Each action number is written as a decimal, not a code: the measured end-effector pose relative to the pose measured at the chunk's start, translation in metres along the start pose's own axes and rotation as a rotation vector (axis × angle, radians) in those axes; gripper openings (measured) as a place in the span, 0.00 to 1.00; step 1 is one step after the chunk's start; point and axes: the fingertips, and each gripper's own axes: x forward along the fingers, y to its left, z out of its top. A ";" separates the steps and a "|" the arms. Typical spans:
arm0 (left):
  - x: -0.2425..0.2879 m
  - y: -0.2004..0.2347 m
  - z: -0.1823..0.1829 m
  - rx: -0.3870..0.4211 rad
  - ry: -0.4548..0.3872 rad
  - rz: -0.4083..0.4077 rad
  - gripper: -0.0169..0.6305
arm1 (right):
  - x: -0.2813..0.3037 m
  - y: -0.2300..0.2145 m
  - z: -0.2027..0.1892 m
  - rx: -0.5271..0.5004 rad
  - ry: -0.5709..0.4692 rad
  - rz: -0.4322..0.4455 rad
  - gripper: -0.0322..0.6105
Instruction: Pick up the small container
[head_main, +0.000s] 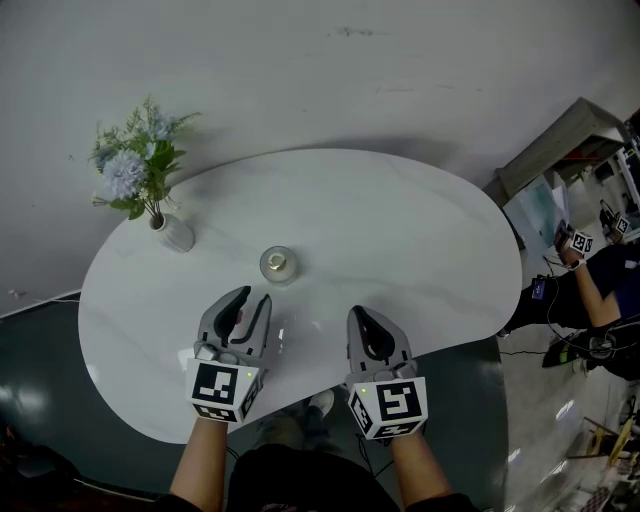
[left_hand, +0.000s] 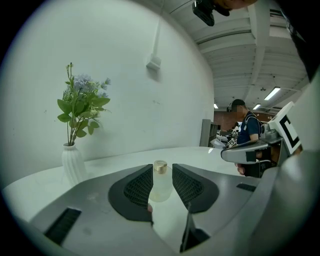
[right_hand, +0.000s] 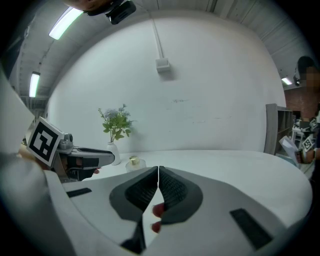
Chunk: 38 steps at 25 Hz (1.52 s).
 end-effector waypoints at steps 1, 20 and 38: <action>0.004 0.001 -0.001 0.002 0.000 -0.004 0.22 | 0.003 -0.001 -0.001 0.002 0.003 0.001 0.16; 0.054 0.009 -0.013 0.037 0.034 -0.033 0.32 | 0.046 -0.017 -0.014 0.034 0.030 -0.010 0.16; 0.073 0.007 -0.015 0.046 0.046 -0.032 0.32 | 0.056 -0.030 -0.022 0.077 0.053 -0.026 0.15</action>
